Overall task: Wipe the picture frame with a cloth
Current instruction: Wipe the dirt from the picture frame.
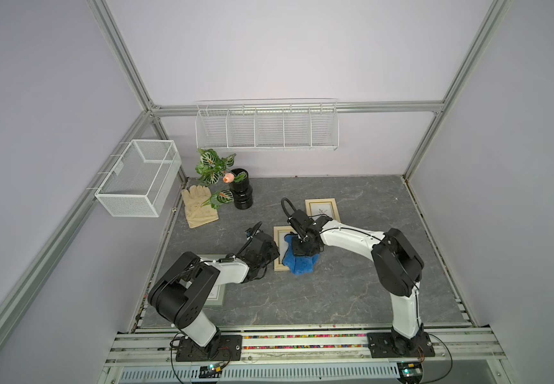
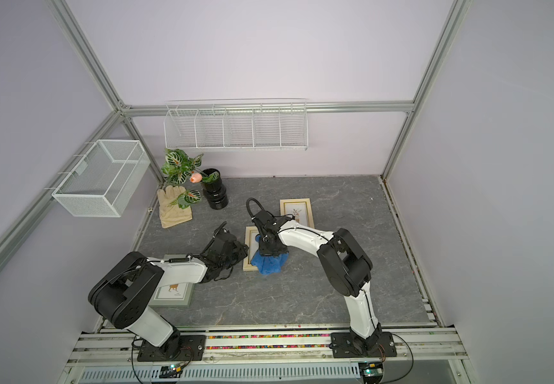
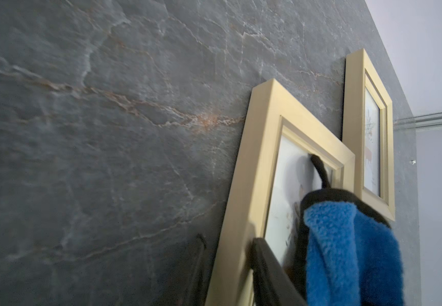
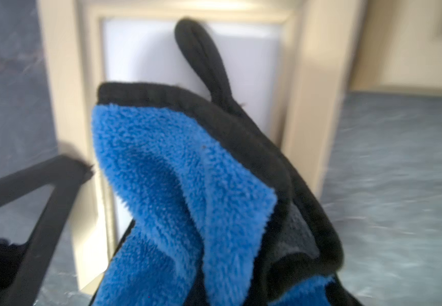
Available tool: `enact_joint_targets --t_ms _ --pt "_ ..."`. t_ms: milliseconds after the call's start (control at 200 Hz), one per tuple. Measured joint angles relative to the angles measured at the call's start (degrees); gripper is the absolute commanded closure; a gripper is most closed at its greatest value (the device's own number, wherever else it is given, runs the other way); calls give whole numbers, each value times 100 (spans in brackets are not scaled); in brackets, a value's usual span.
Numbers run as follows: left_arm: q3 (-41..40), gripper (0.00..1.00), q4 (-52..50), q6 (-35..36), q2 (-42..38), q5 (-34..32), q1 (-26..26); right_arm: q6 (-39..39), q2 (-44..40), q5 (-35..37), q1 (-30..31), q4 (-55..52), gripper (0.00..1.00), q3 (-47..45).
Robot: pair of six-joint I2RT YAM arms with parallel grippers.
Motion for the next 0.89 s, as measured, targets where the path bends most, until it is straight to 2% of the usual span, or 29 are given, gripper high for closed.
enact_joint_targets --t_ms 280,435,550,785,895 --pt "48 65 4 4 50 15 0 -297 793 337 -210 -415 92 1692" --pt "72 65 -7 4 61 15 0 -457 1178 605 -378 -601 93 1993" --pt "107 65 -2 4 98 15 0 -527 1049 680 -400 -437 93 1578" --pt "157 64 -55 22 114 17 0 -505 -251 636 -39 -127 93 -256" --pt "190 65 -125 55 114 17 0 -481 -577 529 90 -125 92 -658"
